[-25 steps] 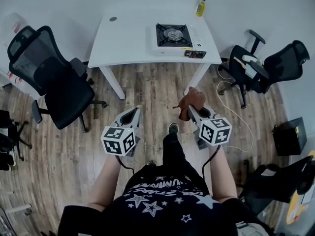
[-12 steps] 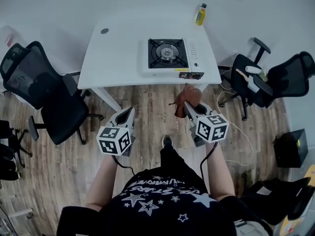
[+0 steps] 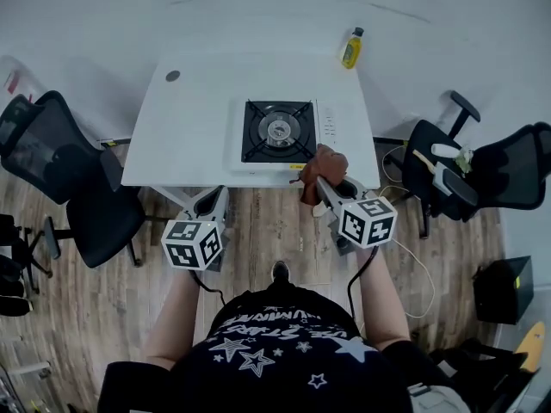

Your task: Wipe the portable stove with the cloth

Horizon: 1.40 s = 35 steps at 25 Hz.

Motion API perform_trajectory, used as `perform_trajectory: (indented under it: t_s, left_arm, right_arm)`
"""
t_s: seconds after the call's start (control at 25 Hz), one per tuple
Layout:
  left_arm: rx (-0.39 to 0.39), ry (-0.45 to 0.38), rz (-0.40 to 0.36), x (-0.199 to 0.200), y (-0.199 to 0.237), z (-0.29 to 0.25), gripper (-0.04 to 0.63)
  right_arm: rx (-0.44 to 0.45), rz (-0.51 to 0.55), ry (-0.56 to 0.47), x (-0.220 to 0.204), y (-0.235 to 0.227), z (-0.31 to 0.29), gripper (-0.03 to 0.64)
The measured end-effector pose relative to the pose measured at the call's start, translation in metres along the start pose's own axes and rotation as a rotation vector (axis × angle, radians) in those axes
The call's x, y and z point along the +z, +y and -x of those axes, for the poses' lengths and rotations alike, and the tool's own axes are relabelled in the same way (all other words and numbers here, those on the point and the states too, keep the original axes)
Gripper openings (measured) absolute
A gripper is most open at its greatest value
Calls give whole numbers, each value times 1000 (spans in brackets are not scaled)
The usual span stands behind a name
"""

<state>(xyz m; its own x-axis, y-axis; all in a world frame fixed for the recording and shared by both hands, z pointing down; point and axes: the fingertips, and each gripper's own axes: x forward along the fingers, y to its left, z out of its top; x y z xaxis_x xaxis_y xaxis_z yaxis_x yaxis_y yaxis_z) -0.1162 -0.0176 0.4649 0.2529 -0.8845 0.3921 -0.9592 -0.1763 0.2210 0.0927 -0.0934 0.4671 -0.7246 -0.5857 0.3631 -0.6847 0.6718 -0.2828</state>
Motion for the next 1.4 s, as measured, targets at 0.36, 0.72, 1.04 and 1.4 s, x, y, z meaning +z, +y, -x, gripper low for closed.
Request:
perform_trajectory:
  t_s: [0.36, 0.72, 1.04, 1.4]
  left_arm:
    - [48, 7, -9, 16, 7, -40, 6]
    - [47, 9, 6, 29, 38, -55, 6]
    - [-4, 14, -2, 60, 90, -102, 6]
    - [-59, 24, 9, 85, 145, -139, 6]
  right_arm:
    - [71, 25, 43, 14, -26, -44, 72]
    - [119, 17, 42, 35, -11, -83, 72]
    - [146, 51, 80, 65, 4, -143, 72]
    - [197, 74, 158, 90, 35, -229, 72]
